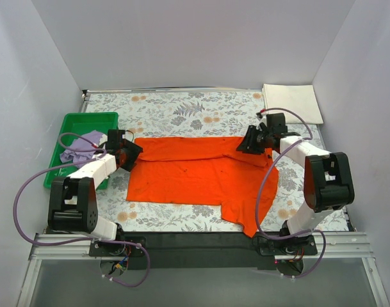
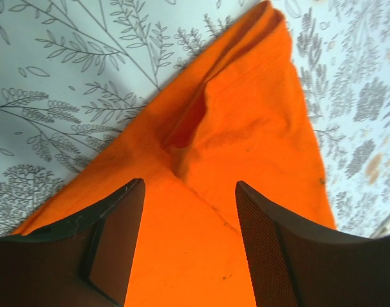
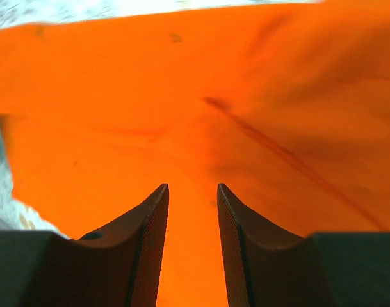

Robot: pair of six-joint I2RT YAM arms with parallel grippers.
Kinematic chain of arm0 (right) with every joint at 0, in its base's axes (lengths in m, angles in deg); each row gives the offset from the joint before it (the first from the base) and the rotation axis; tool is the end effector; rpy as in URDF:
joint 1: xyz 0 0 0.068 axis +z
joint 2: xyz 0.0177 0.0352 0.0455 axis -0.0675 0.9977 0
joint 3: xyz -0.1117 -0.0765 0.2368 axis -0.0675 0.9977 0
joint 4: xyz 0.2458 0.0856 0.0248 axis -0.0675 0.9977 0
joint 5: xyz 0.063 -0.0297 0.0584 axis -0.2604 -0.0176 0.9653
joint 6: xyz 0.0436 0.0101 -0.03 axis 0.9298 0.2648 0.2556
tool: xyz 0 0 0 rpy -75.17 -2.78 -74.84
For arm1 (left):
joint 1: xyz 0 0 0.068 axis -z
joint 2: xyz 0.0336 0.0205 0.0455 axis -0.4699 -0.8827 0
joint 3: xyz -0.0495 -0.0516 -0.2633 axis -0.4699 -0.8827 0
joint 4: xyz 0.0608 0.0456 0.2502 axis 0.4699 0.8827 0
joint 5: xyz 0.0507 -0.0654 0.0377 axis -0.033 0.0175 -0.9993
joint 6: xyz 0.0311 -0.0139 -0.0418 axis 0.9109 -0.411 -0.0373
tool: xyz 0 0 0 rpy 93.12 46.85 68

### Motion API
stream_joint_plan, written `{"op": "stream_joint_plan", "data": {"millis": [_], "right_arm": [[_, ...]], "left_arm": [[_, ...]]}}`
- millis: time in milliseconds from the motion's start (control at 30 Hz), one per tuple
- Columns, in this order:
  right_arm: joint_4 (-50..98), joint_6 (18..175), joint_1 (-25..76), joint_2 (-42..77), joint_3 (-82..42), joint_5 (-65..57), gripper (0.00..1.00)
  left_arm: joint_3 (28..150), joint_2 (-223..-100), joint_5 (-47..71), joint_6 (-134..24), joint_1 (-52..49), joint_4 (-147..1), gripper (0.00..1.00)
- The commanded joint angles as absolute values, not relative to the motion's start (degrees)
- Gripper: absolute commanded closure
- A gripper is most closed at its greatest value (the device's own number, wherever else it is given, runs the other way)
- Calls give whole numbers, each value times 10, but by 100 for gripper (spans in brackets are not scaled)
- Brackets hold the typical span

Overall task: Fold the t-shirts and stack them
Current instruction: Fold the tshirt

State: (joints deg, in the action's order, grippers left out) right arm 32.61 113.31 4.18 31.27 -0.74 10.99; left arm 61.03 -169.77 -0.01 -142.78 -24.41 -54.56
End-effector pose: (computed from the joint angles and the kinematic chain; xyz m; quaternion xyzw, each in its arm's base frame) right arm 0.3382 0.0617 0.1909 0.0539 0.9166 0.2717 0.2882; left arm 0.2793 -0.0153 0.1740 -0.7183 0.6319 -0.2078 0.2039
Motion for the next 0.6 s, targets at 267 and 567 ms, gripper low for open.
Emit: {"op": "stream_joint_plan", "data": {"millis": [267, 567], "right_arm": [[167, 1176, 83, 360, 6, 147, 63], [159, 1167, 81, 390, 17, 135, 64]], "left_arm": [[600, -1693, -7, -1522, -230, -593, 45], [604, -1722, -28, -1530, -213, -619, 48]]}}
